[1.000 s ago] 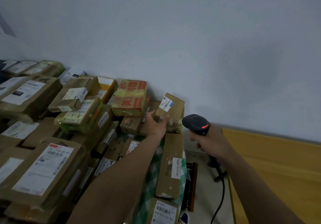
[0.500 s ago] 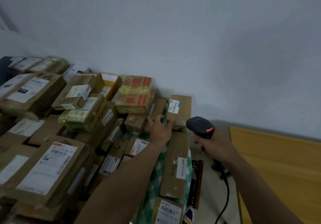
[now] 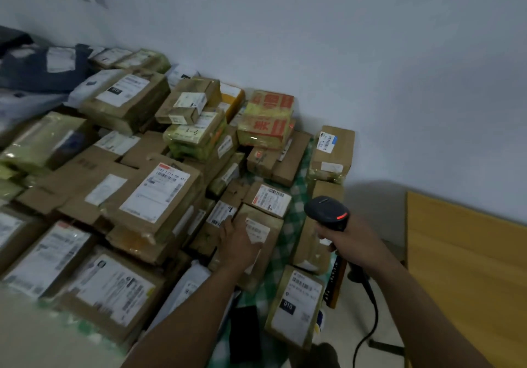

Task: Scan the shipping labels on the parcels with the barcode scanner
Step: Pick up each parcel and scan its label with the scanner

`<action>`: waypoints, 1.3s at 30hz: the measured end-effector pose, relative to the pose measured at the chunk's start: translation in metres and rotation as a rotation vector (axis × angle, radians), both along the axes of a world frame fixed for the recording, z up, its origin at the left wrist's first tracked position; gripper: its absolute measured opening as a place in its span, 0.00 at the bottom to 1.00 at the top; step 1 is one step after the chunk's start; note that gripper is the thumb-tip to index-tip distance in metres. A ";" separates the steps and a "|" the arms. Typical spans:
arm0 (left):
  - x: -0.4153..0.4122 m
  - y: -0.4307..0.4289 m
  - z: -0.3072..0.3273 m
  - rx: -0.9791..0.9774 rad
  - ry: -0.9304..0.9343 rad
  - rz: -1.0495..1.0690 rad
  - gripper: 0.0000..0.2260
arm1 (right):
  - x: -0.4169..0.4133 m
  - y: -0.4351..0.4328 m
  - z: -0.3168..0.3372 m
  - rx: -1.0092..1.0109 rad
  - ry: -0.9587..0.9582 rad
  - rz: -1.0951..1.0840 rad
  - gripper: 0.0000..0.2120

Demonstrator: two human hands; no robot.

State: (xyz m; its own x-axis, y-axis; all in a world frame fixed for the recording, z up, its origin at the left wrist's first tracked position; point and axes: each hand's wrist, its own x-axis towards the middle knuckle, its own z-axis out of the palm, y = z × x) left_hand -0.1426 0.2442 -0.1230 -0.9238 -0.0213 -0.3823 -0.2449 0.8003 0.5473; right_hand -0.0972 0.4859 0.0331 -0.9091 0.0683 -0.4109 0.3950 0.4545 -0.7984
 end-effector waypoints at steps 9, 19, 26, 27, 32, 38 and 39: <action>0.000 -0.021 0.004 0.041 -0.212 0.024 0.60 | 0.020 -0.016 -0.021 0.041 -0.042 0.018 0.08; 0.012 -0.012 0.019 0.208 -0.080 0.164 0.47 | 0.018 -0.019 -0.027 0.052 -0.053 0.041 0.09; 0.020 -0.026 0.042 0.357 0.039 0.235 0.31 | 0.017 -0.018 -0.027 0.014 -0.028 0.017 0.10; 0.022 -0.027 0.048 0.404 0.052 0.255 0.31 | 0.018 -0.018 -0.027 0.004 -0.017 0.009 0.11; 0.029 -0.025 0.085 0.757 0.094 0.414 0.28 | 0.022 -0.024 -0.022 -0.125 0.070 -0.091 0.16; 0.034 0.008 0.111 0.990 0.102 0.466 0.26 | 0.025 -0.037 -0.005 -0.208 0.180 -0.150 0.16; 0.035 0.013 0.113 0.984 0.098 0.466 0.26 | 0.026 -0.038 0.000 -0.193 0.197 -0.151 0.15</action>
State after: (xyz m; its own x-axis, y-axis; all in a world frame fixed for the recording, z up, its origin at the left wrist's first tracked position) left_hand -0.1074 0.2575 -0.0103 -0.9316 -0.1024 -0.3489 -0.3310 -0.1582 0.9303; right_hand -0.0714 0.4480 0.0330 -0.9582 0.1462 -0.2459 0.2751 0.2352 -0.9322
